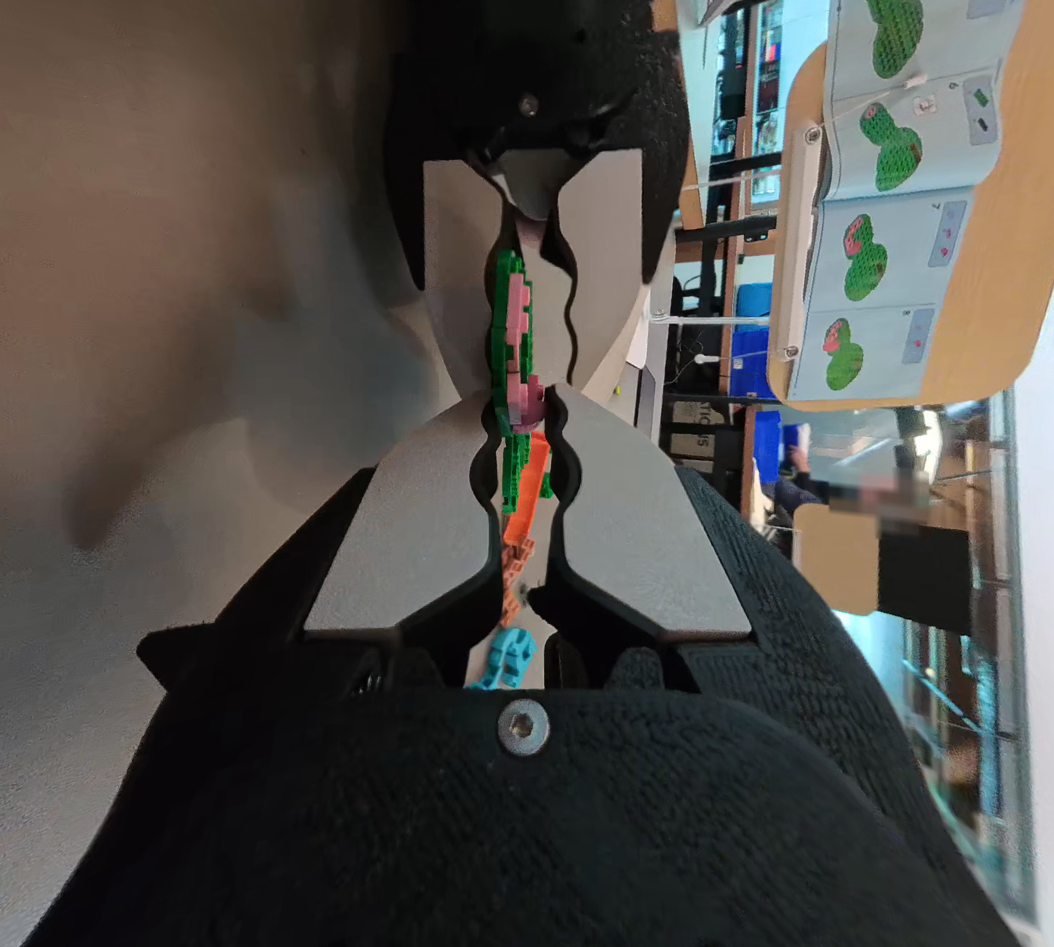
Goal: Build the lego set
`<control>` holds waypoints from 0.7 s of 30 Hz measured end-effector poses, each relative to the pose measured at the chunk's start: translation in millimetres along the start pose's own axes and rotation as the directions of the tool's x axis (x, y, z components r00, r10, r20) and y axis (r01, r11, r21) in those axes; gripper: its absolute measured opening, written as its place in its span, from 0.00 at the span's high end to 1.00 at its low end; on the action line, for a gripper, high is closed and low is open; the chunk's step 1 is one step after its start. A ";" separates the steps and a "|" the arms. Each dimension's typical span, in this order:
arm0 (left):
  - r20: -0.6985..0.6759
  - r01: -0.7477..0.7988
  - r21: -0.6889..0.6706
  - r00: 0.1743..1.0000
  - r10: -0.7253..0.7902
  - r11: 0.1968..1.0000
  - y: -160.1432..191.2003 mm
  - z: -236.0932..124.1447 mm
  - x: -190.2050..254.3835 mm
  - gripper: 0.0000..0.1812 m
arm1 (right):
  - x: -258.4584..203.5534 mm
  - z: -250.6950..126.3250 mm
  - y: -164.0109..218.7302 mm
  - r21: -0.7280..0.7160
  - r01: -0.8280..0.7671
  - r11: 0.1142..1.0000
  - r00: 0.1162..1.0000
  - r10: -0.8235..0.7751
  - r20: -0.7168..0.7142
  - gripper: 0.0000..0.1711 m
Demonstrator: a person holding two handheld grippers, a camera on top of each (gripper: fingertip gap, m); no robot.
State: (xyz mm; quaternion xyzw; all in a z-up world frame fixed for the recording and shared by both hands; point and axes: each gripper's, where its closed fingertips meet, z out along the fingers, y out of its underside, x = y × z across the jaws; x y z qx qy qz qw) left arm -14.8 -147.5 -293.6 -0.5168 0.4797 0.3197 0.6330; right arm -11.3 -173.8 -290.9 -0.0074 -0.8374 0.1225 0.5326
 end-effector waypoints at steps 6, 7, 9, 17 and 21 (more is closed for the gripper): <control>-0.039 -0.001 -0.007 0.999 0.001 1.000 0.3 -0.1 2.7 0.94 | 3.1 -3.6 1.9 0.020 -0.078 0.997 0.997 0.077 0.007 0.93; -0.065 0.017 -0.021 0.998 -0.018 1.000 2.4 0.3 5.1 0.95 | 1.0 -2.4 3.9 -0.002 -0.054 0.999 0.998 0.054 0.011 0.92; -0.081 0.004 -0.058 0.997 -0.009 0.998 6.8 1.7 7.3 0.95 | -1.5 -0.1 8.0 -0.048 -0.006 0.999 1.000 0.007 0.018 0.92; -0.151 0.029 -0.119 0.987 -0.047 0.993 14.2 3.0 16.4 0.95 | -8.2 3.9 18.5 -0.181 0.205 0.962 0.979 -0.201 0.037 0.91; -0.171 0.036 -0.124 0.984 -0.057 0.992 13.7 3.4 19.6 0.95 | -11.2 3.5 18.7 -0.195 0.266 0.944 0.964 -0.258 0.065 0.91</control>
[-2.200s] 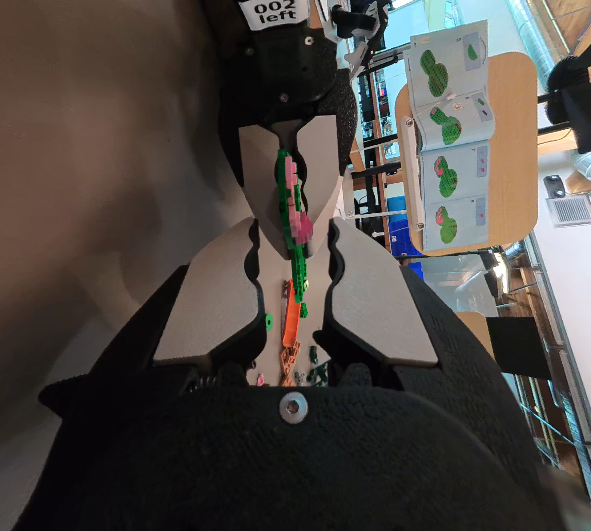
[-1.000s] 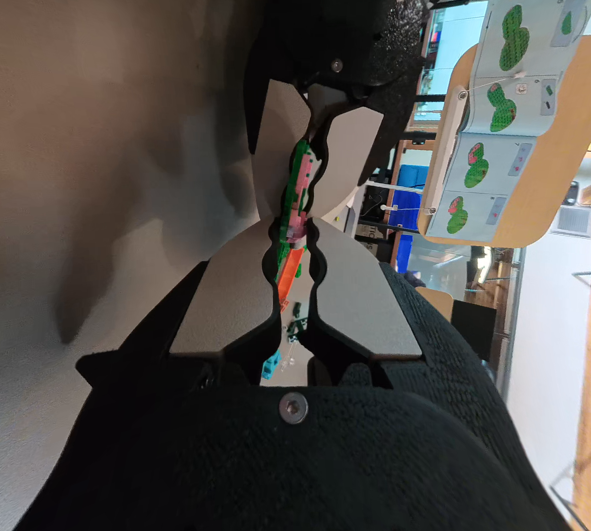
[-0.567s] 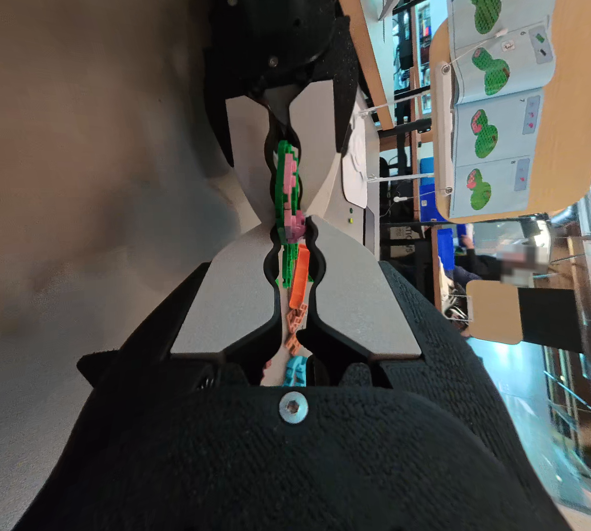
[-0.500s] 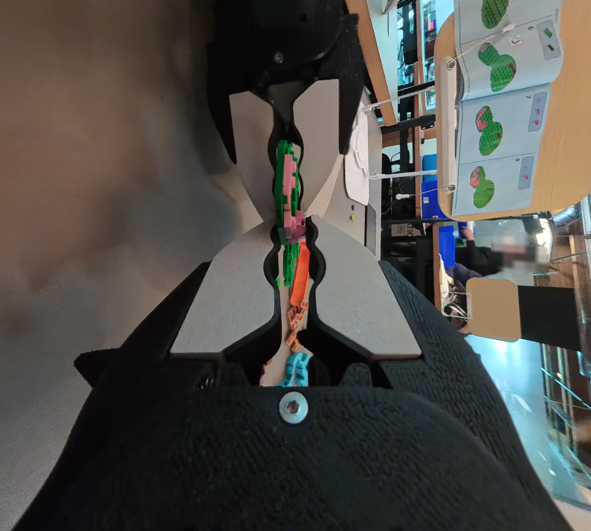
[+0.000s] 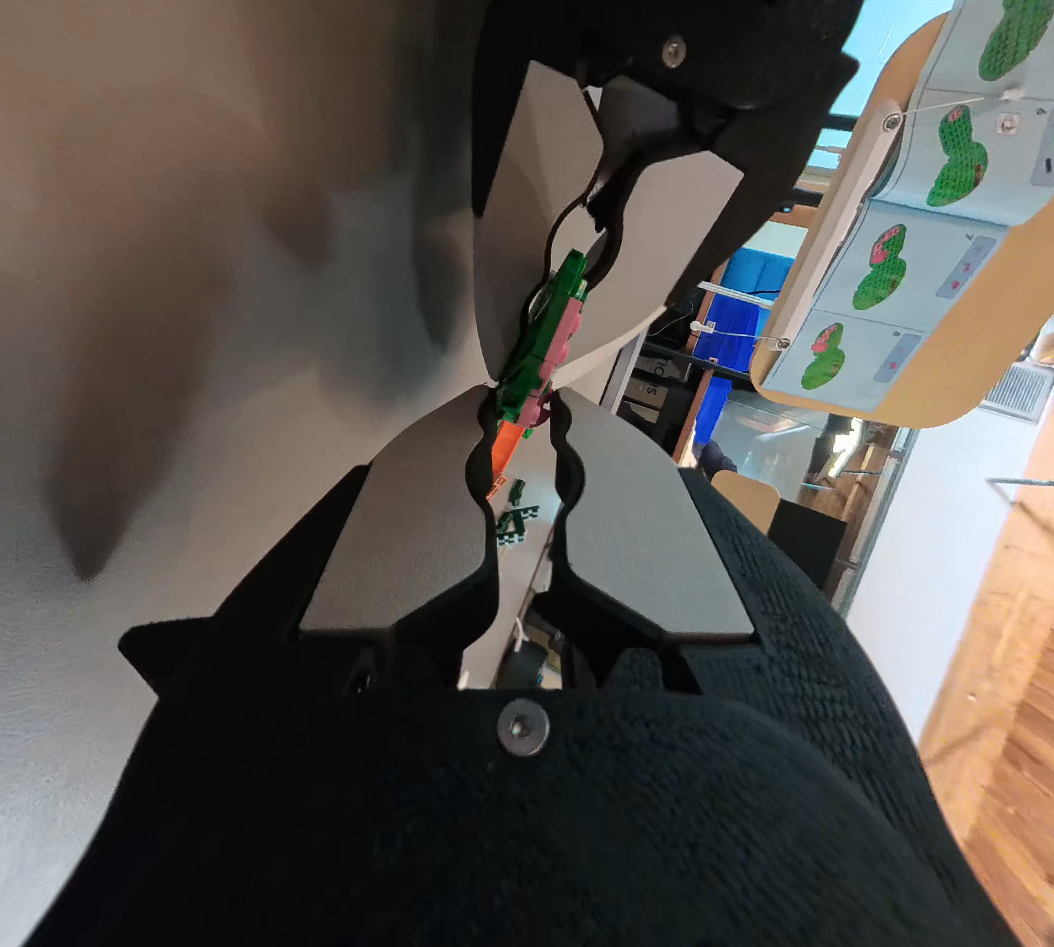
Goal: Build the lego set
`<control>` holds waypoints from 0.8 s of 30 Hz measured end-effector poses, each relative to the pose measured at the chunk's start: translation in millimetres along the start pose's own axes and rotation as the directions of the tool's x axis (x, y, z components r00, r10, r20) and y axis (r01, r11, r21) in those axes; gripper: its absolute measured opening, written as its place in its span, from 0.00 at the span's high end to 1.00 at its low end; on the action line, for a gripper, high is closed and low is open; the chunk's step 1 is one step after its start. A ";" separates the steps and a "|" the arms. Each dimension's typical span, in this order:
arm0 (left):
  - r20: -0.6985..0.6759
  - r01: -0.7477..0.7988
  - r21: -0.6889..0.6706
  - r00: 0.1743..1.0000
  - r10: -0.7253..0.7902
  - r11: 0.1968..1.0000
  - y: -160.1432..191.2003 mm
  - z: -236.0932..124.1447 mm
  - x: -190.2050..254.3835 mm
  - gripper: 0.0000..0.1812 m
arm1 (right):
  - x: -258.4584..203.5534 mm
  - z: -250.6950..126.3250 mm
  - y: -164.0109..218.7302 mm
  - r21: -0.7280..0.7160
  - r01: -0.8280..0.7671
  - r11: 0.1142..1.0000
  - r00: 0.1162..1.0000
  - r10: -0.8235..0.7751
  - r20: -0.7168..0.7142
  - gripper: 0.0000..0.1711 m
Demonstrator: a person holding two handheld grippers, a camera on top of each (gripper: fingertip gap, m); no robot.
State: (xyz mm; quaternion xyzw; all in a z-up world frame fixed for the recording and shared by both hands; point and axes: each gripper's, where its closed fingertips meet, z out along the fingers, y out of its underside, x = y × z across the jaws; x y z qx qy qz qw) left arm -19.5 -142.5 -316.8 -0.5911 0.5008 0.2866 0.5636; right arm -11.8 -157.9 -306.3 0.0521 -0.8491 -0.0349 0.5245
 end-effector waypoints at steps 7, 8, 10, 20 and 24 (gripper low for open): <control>0.024 -0.036 -0.013 0.999 0.036 0.999 -1.2 0.7 -1.0 0.95 | -0.4 -1.5 0.3 -0.011 0.070 0.997 0.997 -0.070 0.023 0.91; 0.024 -0.044 -0.015 0.999 0.044 0.999 -0.6 0.8 -0.4 0.95 | -0.9 -1.0 0.1 -0.016 0.079 0.997 0.997 -0.078 0.025 0.91; 0.024 -0.037 -0.019 0.999 0.038 0.999 0.4 0.3 -1.1 0.95 | 0.1 0.1 -0.2 -0.011 0.044 0.999 0.999 -0.044 0.019 0.91; -0.023 0.037 -0.035 0.999 -0.038 0.999 2.8 2.8 2.8 0.95 | 3.0 -2.4 0.1 0.044 -0.215 0.976 0.976 0.213 0.053 0.84; -0.034 0.061 -0.041 0.997 -0.062 0.997 4.6 3.3 3.5 0.95 | 1.2 -3.3 -4.5 0.080 -0.211 0.974 0.977 0.206 0.059 0.89</control>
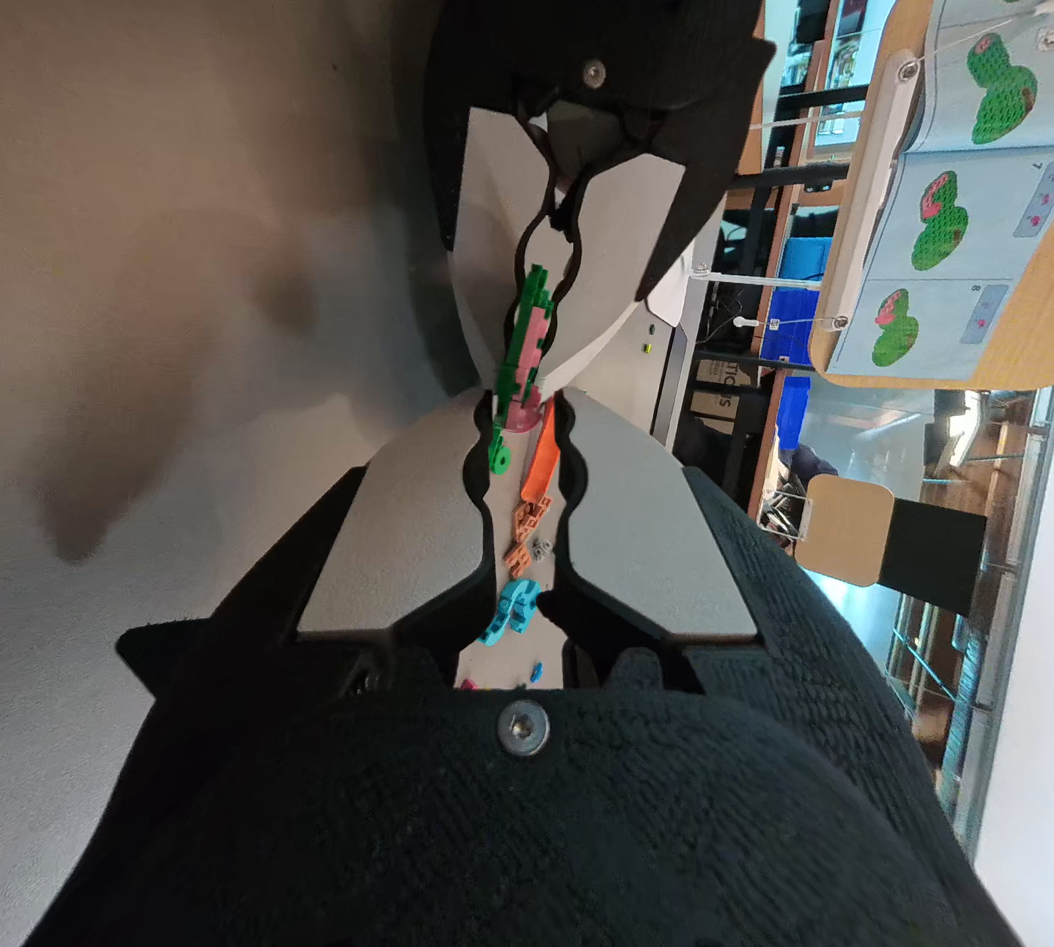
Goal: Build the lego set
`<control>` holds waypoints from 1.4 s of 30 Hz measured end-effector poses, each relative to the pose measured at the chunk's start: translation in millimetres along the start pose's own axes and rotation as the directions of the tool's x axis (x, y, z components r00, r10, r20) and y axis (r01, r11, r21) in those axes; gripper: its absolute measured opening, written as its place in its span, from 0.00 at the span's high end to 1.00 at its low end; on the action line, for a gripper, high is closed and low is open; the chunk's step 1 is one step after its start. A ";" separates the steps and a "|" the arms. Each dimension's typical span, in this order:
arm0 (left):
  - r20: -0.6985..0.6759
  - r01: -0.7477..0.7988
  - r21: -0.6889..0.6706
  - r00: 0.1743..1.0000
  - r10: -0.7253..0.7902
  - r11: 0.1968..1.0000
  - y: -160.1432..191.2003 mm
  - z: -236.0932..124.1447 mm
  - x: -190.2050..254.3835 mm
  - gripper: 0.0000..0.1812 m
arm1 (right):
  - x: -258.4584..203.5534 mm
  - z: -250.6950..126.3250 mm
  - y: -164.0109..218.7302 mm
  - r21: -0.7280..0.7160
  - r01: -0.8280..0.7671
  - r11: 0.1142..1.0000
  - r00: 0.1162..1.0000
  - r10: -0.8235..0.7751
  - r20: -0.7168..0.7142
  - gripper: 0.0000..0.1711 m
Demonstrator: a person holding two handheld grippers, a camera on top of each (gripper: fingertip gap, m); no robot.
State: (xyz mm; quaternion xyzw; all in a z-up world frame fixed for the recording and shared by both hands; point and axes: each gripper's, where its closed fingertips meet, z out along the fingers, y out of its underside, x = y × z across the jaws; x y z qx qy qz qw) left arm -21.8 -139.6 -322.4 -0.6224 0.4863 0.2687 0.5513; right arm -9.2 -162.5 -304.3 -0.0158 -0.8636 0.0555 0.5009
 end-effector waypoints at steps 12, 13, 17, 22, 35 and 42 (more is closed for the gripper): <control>-0.030 0.020 -0.006 0.999 -0.020 1.000 -1.1 0.9 4.5 0.95 | -2.7 -0.4 -0.5 0.013 0.115 0.993 0.993 -0.115 0.029 0.93; -0.030 0.021 -0.008 0.999 -0.021 1.000 -0.7 1.0 4.5 0.95 | -2.4 0.0 -0.5 0.010 0.131 0.991 0.991 -0.131 0.028 0.93; -0.031 0.026 -0.013 0.999 -0.026 1.000 0.4 1.2 4.2 0.95 | -1.9 1.1 -1.8 0.008 0.145 0.989 0.989 -0.145 0.035 0.93; -0.005 0.020 0.014 1.000 -0.020 1.000 -0.7 -1.0 0.0 0.95 | 1.9 0.4 -6.2 0.075 -0.023 0.997 0.999 0.020 0.044 0.93; -0.039 0.143 0.315 0.990 -0.137 0.938 -39.2 -22.1 -8.8 0.95 | 18.0 -23.0 -36.8 0.374 -0.300 0.878 0.953 0.288 0.091 0.91; -0.092 0.185 0.347 0.982 -0.162 0.920 -42.6 -25.1 -5.4 0.95 | 16.7 -24.0 -41.6 0.402 -0.329 0.854 0.944 0.299 0.137 0.93</control>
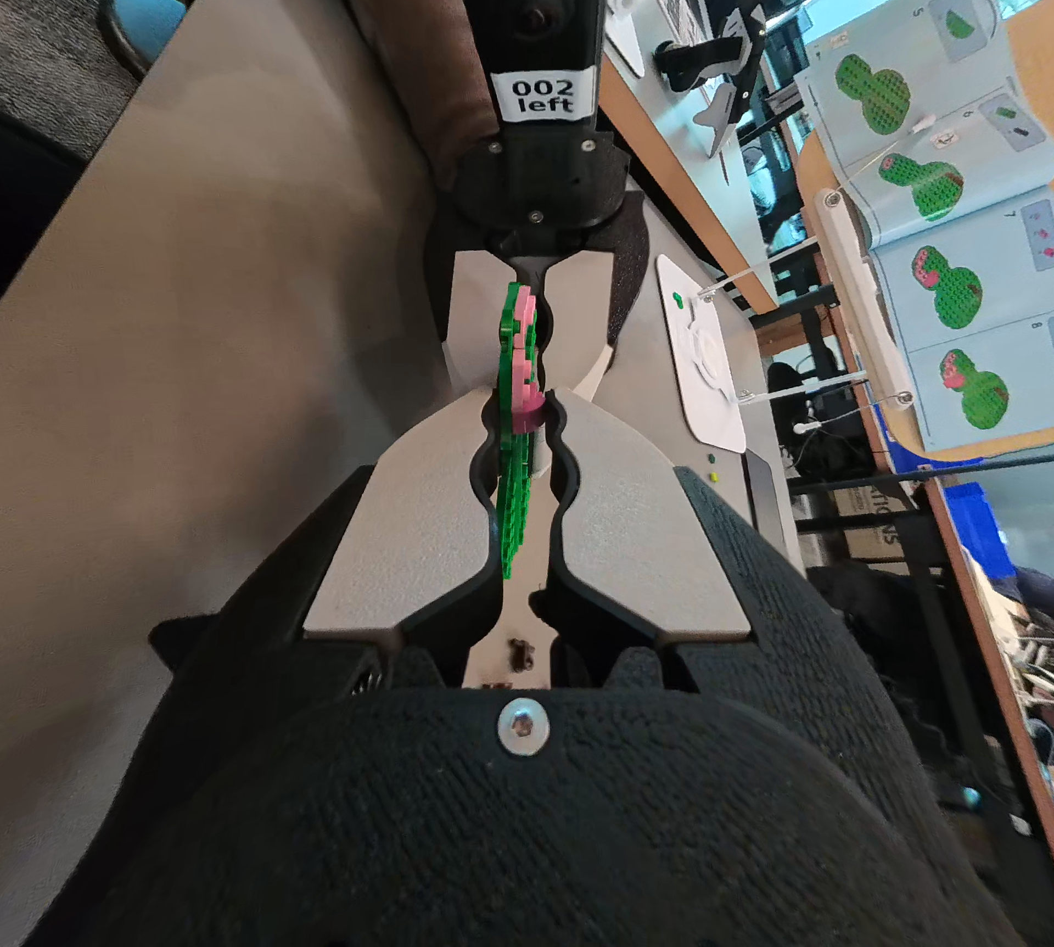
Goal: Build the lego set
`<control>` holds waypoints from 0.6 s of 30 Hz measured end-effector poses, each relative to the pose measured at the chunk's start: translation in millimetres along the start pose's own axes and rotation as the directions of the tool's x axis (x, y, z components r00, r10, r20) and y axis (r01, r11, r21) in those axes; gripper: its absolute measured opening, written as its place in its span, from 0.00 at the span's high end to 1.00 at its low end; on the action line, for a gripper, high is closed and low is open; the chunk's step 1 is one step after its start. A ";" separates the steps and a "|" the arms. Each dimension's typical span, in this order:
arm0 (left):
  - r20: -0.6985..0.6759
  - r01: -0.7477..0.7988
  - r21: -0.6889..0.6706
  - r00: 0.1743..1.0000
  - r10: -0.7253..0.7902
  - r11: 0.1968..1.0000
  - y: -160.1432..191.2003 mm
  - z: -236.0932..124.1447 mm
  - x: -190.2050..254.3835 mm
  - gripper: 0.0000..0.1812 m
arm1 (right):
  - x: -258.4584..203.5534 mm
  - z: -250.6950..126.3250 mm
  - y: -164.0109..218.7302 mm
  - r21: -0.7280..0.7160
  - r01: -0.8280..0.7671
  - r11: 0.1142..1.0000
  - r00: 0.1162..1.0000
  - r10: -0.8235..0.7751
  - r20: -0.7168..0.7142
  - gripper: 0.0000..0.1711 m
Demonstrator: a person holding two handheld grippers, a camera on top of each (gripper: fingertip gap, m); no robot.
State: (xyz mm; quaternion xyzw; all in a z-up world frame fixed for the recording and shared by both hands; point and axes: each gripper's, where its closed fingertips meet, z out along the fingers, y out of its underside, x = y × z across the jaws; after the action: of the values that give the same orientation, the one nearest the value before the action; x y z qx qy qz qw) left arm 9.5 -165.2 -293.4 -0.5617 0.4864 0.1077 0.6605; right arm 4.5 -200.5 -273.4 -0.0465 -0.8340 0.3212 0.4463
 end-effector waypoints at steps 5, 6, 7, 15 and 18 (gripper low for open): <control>0.000 0.000 -0.003 1.000 0.000 1.000 0.5 -0.3 -0.1 0.95 | 0.6 0.5 0.7 0.007 -0.030 1.000 1.000 0.030 0.004 0.93; -0.003 0.000 -0.005 1.000 0.000 1.000 1.0 -0.4 0.2 0.95 | 0.3 0.8 1.2 0.005 -0.032 0.999 0.999 0.032 0.005 0.93; -0.003 0.000 -0.005 1.000 0.000 1.000 0.9 -0.4 0.2 0.95 | 0.2 0.9 1.2 0.003 -0.032 0.999 0.999 0.032 0.004 0.93; 0.063 0.013 0.050 0.998 -0.016 0.999 -6.7 -4.7 -12.2 0.95 | 10.7 -1.0 -8.7 0.092 -0.067 0.994 0.996 0.072 -0.046 0.92; 0.059 0.058 0.153 0.996 -0.067 0.986 -21.4 -12.0 -14.5 0.95 | 11.5 -2.8 -21.2 0.198 -0.148 0.969 0.988 0.152 -0.003 0.81</control>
State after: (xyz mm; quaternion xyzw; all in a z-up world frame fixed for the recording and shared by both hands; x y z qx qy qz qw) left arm 10.6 -176.9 -267.4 -0.5212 0.4538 0.0677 0.7196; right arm 4.2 -211.7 -251.9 -0.0680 -0.7881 0.4346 0.4306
